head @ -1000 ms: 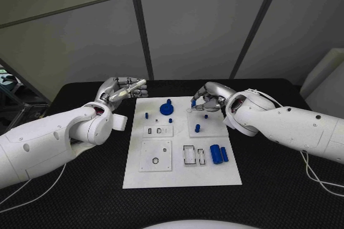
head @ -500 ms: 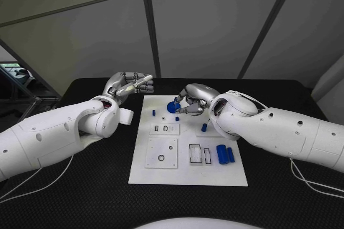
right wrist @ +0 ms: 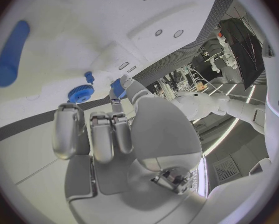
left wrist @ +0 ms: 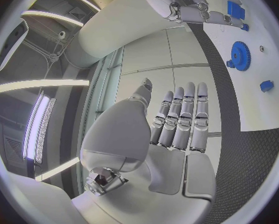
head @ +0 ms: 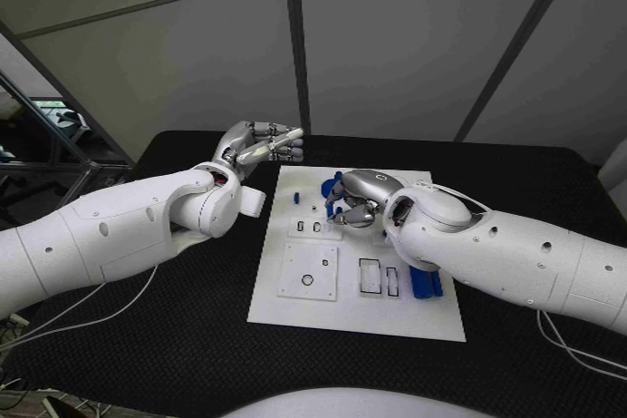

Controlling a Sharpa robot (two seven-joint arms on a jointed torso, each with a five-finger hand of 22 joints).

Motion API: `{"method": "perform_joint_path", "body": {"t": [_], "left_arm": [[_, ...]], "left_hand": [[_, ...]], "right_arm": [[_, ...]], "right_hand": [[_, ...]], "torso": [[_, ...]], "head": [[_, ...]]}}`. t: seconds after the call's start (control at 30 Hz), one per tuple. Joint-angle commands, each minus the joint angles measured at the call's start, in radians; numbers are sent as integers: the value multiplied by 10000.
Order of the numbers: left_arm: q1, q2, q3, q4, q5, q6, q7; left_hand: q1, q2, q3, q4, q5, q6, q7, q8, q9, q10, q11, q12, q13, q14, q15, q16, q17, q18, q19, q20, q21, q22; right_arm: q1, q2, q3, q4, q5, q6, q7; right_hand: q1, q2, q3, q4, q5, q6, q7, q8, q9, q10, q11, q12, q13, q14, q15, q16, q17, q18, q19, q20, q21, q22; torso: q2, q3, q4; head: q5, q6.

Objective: Assemble the parts on the task board

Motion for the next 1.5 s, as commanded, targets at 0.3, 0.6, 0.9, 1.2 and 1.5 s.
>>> {"method": "perform_joint_path", "body": {"t": [0.3,0.6,0.9,1.2,1.5], "left_arm": [[21,31,7,32,-5,31,5],[21,47,7,42,-5,35,4],[21,62,7,42,-5,35,-3],[21,70,7,36,-5,34,-8],[21,72,7,27,-5,19,-13]], "left_hand": [[-17,74,-2,-31,6,39,-2,-55,-11,71,0,-32,2,-81,-19,-54,12,-134,-90,15,-40,-15],[-17,74,-2,-31,6,39,-2,-55,-11,71,0,-32,2,-81,-19,-54,12,-134,-90,15,-40,-15],[-8,76,-5,-41,6,36,2,-64,-12,67,3,-41,1,-90,-16,-60,14,-133,-95,19,-48,-20],[-8,76,-5,-41,6,36,2,-64,-12,67,3,-41,1,-90,-16,-60,14,-133,-95,19,-48,-20],[-3,80,-7,-47,6,35,6,-70,-14,64,6,-47,0,-94,-15,-64,16,-132,-98,21,-54,-23]], "right_arm": [[-143,151,-6,-88,-407,389,-157],[-199,302,-12,-281,-413,473,-163],[-267,422,-86,-436,-414,589,-122],[-319,498,-101,-557,-413,630,-94],[-341,528,-103,-631,-405,677,-65]], "right_hand": [[-99,1,54,36,10,63,-6,24,9,1058,36,28,2632,1022,29,26,2635,-99,-18,-4,14,-32],[-129,-9,53,47,5,64,-5,19,9,1058,38,28,2632,1022,31,26,2635,-95,-27,-2,5,-51],[-149,-18,50,54,2,63,-3,15,8,1058,39,28,2632,1022,33,26,2635,-96,-26,0,6,-47],[-209,-67,48,65,-17,24,8,-22,-3,1058,47,28,2632,1022,39,26,2635,-78,-73,6,-38,-136],[-270,-135,72,64,-35,-121,60,-128,-39,1058,87,28,2632,1022,66,26,2635,-57,-132,26,-94,-242]], "torso": [[-4,-10,-3],[-5,-12,-12],[-3,-5,-9],[-5,-8,-12],[-6,-9,-11]], "head": [[-55,194],[9,157],[4,130],[35,97],[31,65]]}}
